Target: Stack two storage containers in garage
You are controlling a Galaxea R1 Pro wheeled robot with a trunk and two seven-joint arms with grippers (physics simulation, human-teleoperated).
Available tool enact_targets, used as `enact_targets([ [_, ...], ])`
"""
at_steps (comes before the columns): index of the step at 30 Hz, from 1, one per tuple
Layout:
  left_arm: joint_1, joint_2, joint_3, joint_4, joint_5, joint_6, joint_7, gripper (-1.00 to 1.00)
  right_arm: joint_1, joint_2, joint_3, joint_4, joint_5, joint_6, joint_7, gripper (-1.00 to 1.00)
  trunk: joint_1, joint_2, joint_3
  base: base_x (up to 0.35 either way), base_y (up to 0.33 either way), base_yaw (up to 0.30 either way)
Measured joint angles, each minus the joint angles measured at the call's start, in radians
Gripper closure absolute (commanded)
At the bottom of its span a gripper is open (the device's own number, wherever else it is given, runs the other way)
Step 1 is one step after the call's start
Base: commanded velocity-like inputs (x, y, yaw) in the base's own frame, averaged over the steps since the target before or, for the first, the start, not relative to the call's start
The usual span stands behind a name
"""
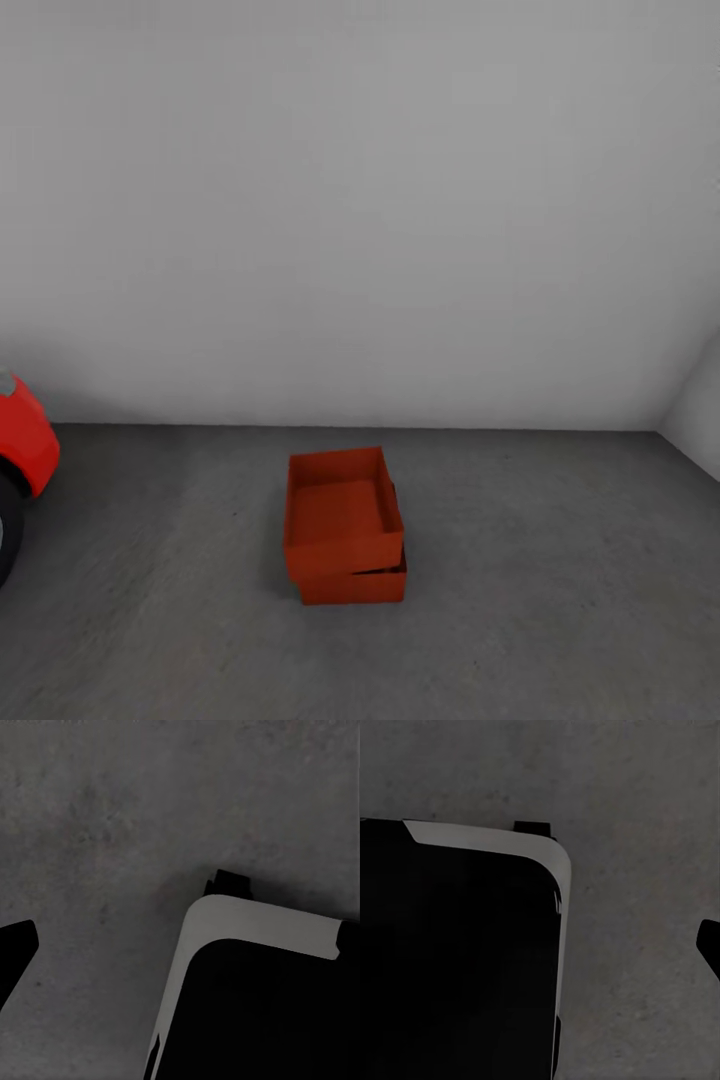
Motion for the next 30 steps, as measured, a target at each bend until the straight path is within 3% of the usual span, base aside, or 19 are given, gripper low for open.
enact_targets([
  [30,0.000,0.000,0.000,0.000,0.000,0.000,0.000,-1.00,0.000,0.000,-0.001,0.000,0.000,0.000,0.000,-1.00,0.000,0.000,0.049,0.000,0.000,0.000],
])
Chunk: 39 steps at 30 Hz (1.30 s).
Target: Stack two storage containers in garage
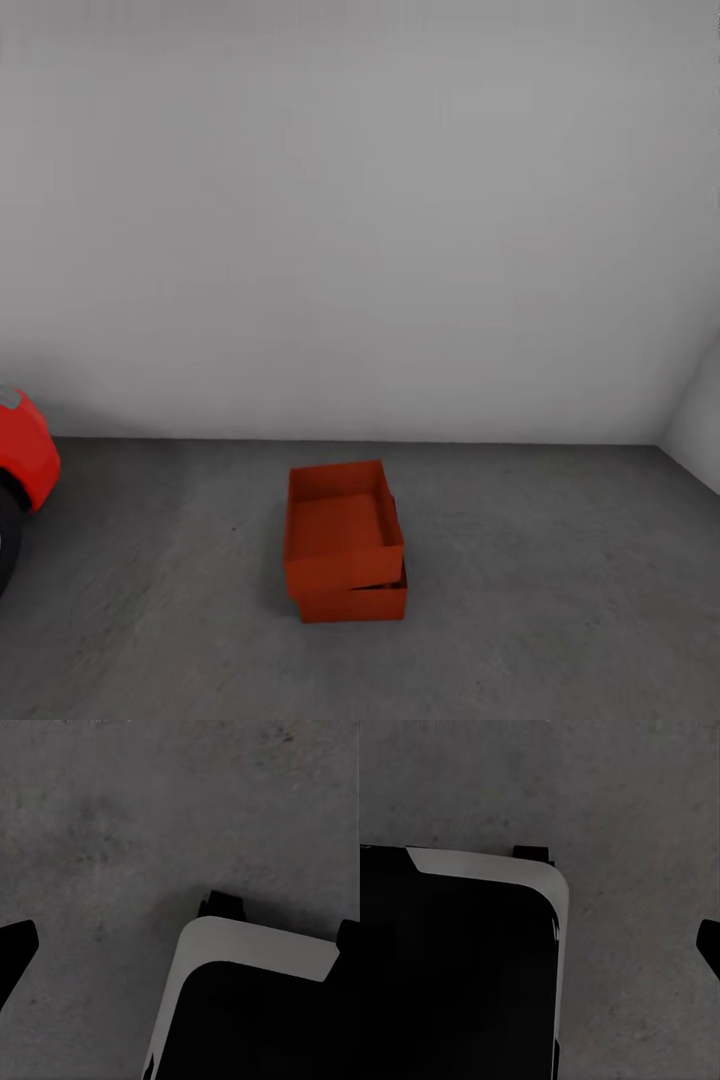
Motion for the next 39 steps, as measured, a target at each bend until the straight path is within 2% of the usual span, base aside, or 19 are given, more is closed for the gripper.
enact_targets([
  [39,0.000,0.000,0.000,0.000,0.000,0.000,0.000,-1.00,0.000,0.001,0.001,0.000,0.000,0.000,0.000,-1.00,0.000,0.000,0.064,0.000,0.000,0.000],
])
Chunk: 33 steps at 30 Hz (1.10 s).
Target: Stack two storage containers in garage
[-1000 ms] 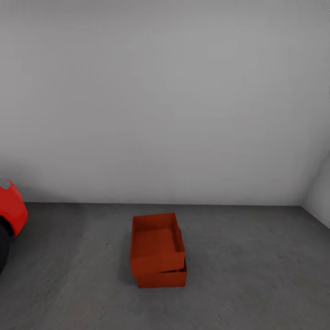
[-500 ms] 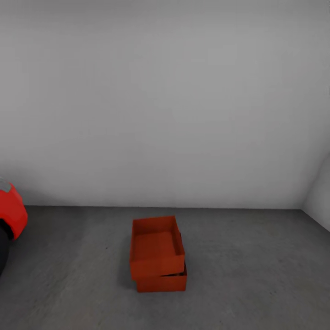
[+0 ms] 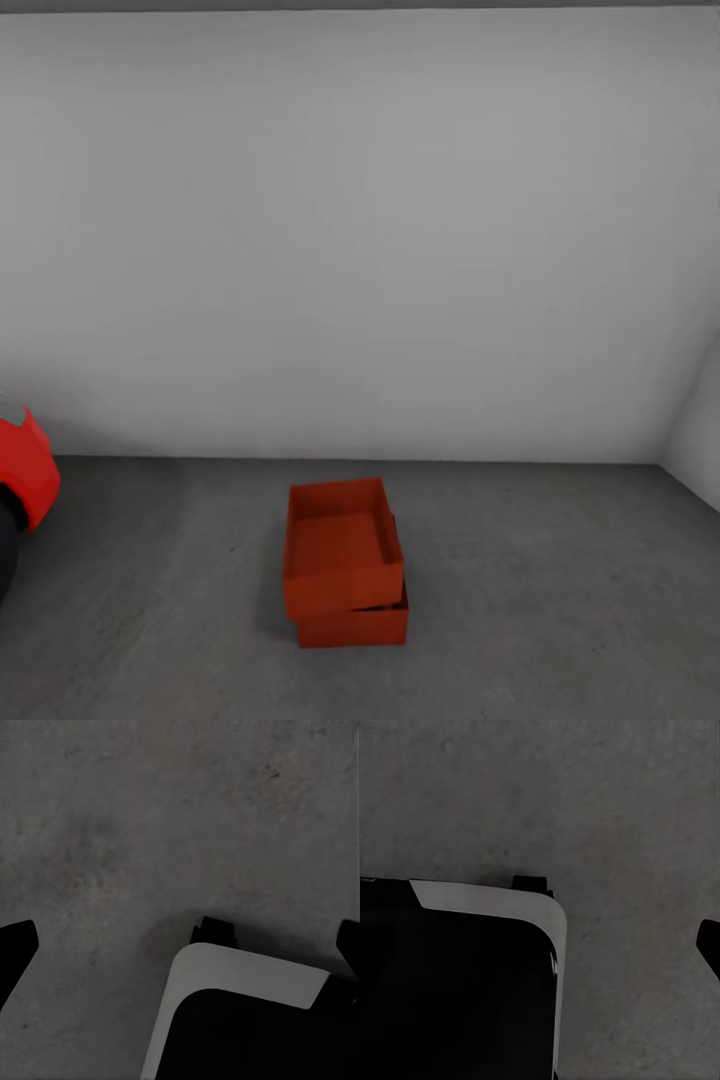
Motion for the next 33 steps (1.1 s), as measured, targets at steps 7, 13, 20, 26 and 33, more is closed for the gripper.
enact_targets([
  [7,0.000,0.000,0.000,0.000,0.000,0.000,0.000,-1.00,0.000,0.000,0.000,0.000,0.000,0.000,0.000,-1.00,0.000,0.000,0.011,0.000,0.000,0.000],
  [13,0.000,0.000,0.000,0.000,0.000,0.000,0.000,-1.00,0.000,-0.001,-0.001,0.000,0.000,0.000,0.000,-1.00,0.000,0.000,0.021,0.000,0.000,0.000],
  [20,0.000,0.000,0.000,0.000,0.000,0.000,0.000,-1.00,0.000,-0.001,0.000,0.000,0.000,0.000,0.000,-1.00,0.000,0.000,0.032,0.000,0.000,0.000],
  [26,0.000,0.000,0.000,0.000,0.000,0.000,0.000,-1.00,0.000,0.000,0.000,0.000,0.000,0.001,-0.001,-1.00,0.000,0.000,0.034,0.000,0.000,0.000],
  [33,0.000,0.000,0.000,0.000,0.000,0.000,0.000,-1.00,0.000,0.001,0.000,0.000,0.000,0.001,-0.004,-1.00,0.000,0.000,0.034,0.000,0.000,0.000],
])
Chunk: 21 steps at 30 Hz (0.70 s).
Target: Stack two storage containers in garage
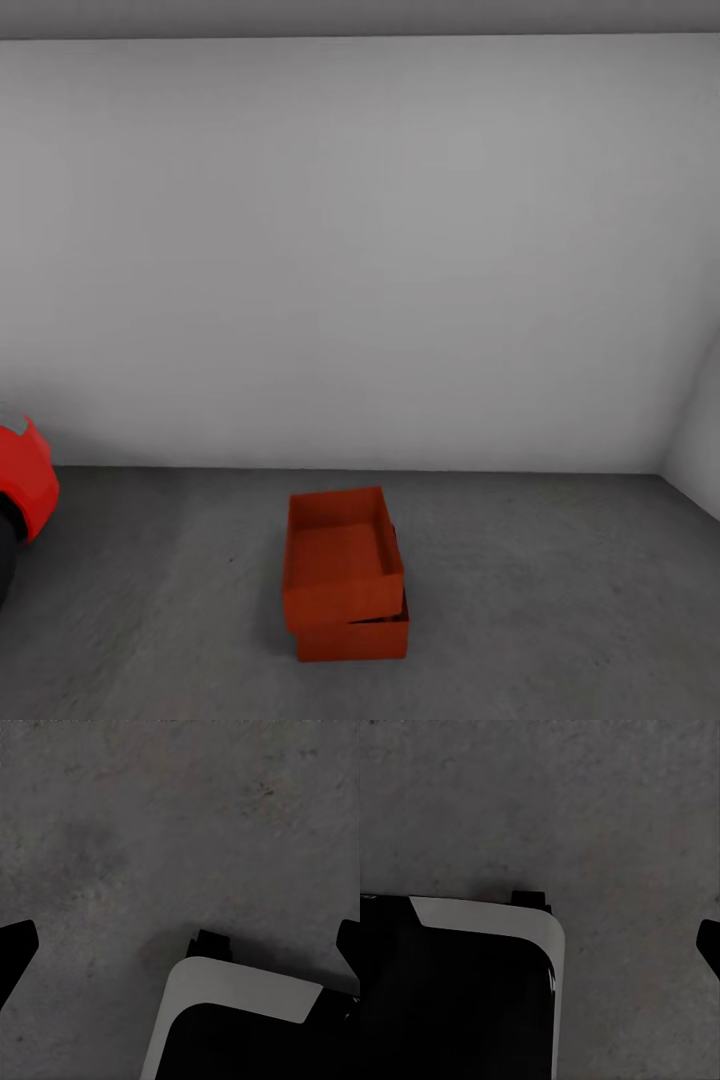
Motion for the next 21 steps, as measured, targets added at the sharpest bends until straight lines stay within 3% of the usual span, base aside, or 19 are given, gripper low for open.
enact_targets([
  [21,0.000,0.000,0.000,0.000,0.000,0.000,0.000,-1.00,0.000,0.000,-0.002,0.000,-0.001,-0.006,-0.002,-1.00,0.000,0.000,0.005,0.000,0.000,0.000],
])
